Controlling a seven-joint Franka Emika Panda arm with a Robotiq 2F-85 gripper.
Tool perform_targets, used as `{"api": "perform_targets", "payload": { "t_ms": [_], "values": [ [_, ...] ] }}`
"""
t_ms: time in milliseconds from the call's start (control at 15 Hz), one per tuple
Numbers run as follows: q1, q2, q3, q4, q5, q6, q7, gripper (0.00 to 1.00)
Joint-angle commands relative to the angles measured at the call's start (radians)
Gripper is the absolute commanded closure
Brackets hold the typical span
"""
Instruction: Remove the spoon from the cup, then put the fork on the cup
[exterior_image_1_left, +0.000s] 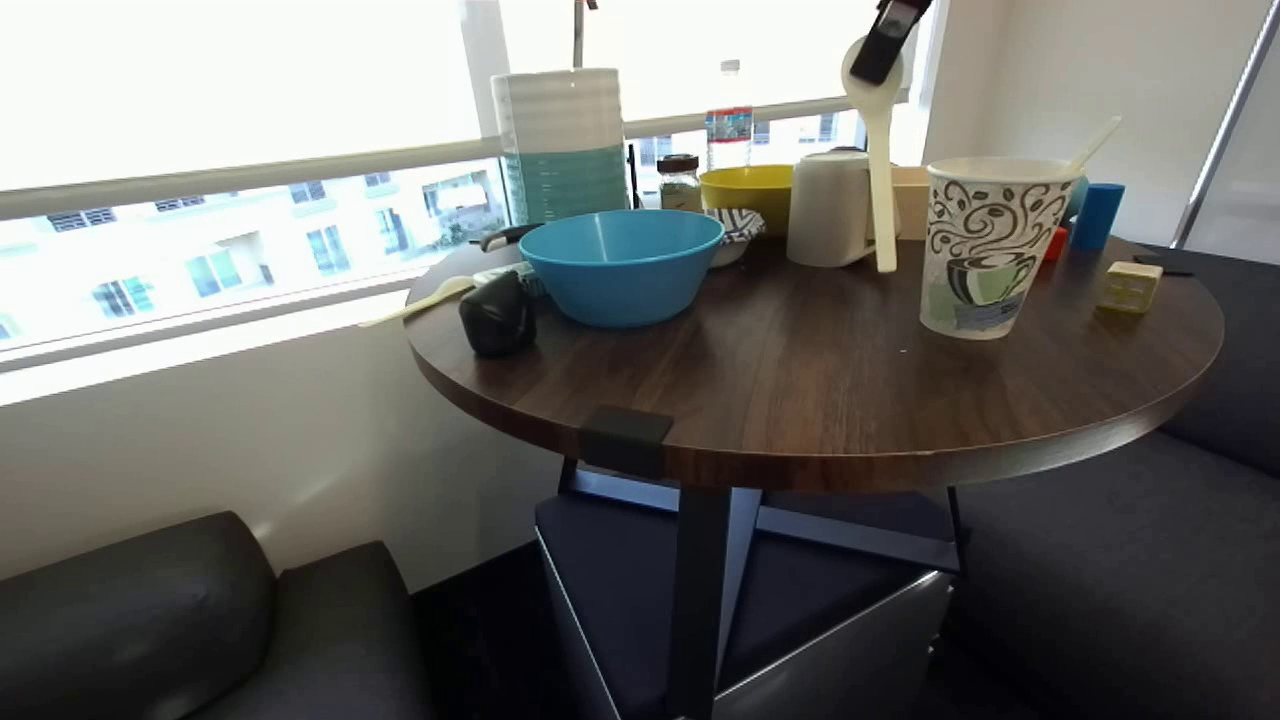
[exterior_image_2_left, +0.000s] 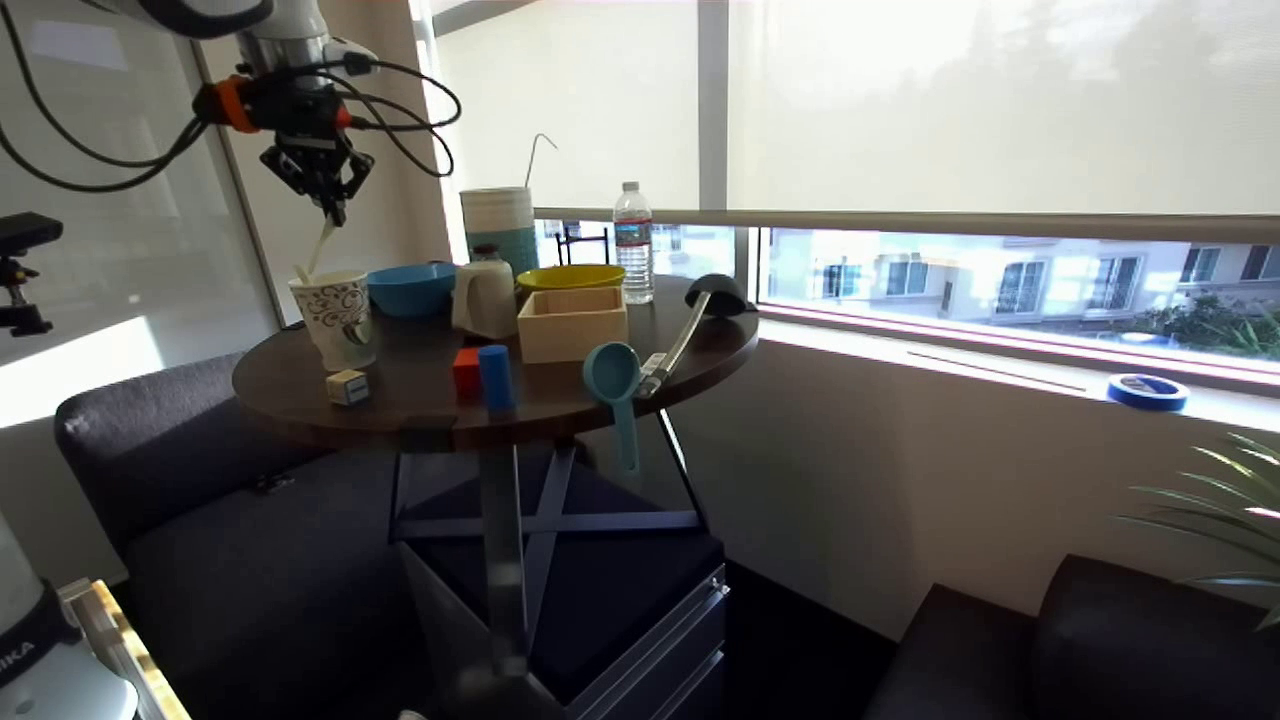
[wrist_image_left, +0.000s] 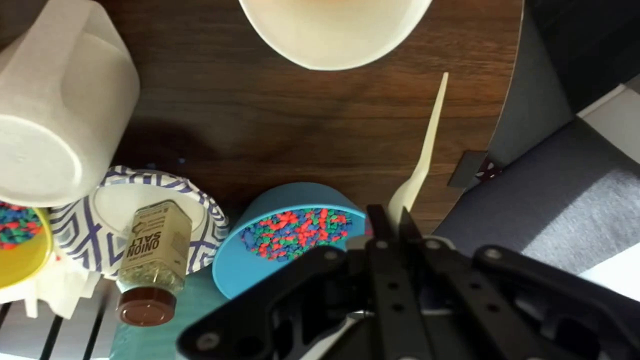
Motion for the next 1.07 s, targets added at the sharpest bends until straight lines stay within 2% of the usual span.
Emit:
{"api": "perform_targets", "payload": {
  "t_ms": [0, 333, 733, 800, 867, 1000],
  "values": [
    [-0.006, 0.139, -0.005, 0.089, 0.086, -0.057, -0.065, 0.99],
    [-0.051, 0.264, 0.025, 0.147, 0.126, -0.091, -0.099, 0.99],
    [-0.112, 0.322, 0.071, 0.170, 0.122, -0.075, -0.105, 0.97],
    [-0.120, 0.327, 0.077, 0.172, 0.121, -0.075, -0.104, 0.95],
    [-0.128, 0.332, 0.081, 0.175, 0.119, -0.075, -0.103, 0.87],
    [-0.142, 0.338, 0.089, 0.177, 0.115, -0.073, -0.100, 0.64]
  ]
}}
